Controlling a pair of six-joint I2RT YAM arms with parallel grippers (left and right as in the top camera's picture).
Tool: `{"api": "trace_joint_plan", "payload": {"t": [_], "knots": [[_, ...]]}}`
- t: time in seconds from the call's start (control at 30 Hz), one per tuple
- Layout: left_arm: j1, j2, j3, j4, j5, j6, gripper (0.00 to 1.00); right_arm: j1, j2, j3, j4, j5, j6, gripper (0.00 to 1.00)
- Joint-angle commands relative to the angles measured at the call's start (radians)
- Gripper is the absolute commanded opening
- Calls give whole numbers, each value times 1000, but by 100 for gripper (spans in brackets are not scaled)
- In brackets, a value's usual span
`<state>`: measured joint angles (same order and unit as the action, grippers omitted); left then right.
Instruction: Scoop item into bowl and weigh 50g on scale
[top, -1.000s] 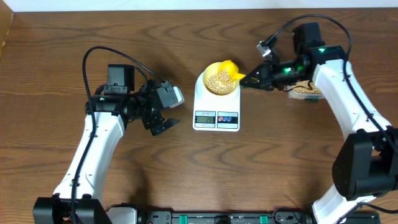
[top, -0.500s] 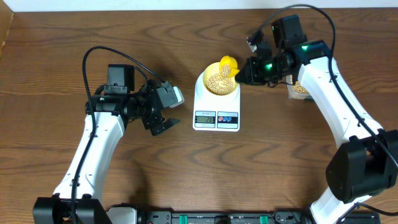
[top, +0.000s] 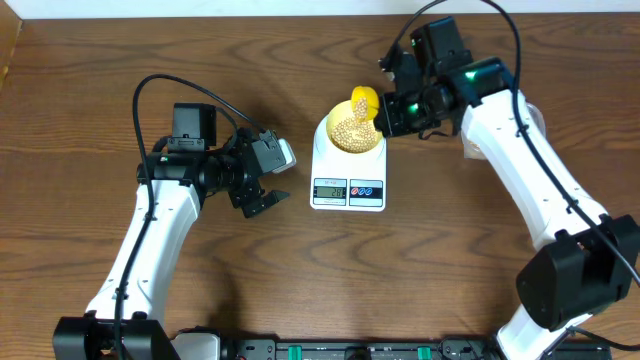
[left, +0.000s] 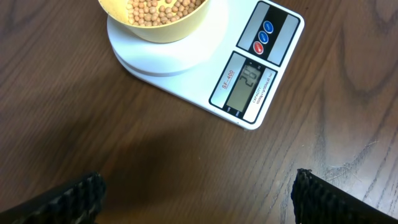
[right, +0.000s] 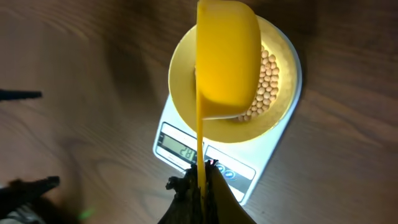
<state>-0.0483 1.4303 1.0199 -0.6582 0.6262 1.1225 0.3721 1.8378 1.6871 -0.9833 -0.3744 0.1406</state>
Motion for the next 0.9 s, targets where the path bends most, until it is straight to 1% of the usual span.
{"api": "trace_joint_plan", "payload": {"t": [0.0,0.07,0.17,0.33,0.6,0.87], "knots": [[3,-13,3,-4,16,-9,97,34,-2,22,-3,109,-97,1],[3,-13,3,-4,16,-9,98,48,-2,22,-3,179,-124,1],[3,-13,3,-4,16,-9,98,57,-2,22,-3,218,-184,1],[3,-13,3,-4,16,-9,97,60,-2,21,-6,238,-271,1],[3,-13,3,-4,16,-9,97,73,-2,21,-4,251,-456,1],[3,-13,3,-4,16,-9,97,121,-2,19,-4,369,-478,1]]}}
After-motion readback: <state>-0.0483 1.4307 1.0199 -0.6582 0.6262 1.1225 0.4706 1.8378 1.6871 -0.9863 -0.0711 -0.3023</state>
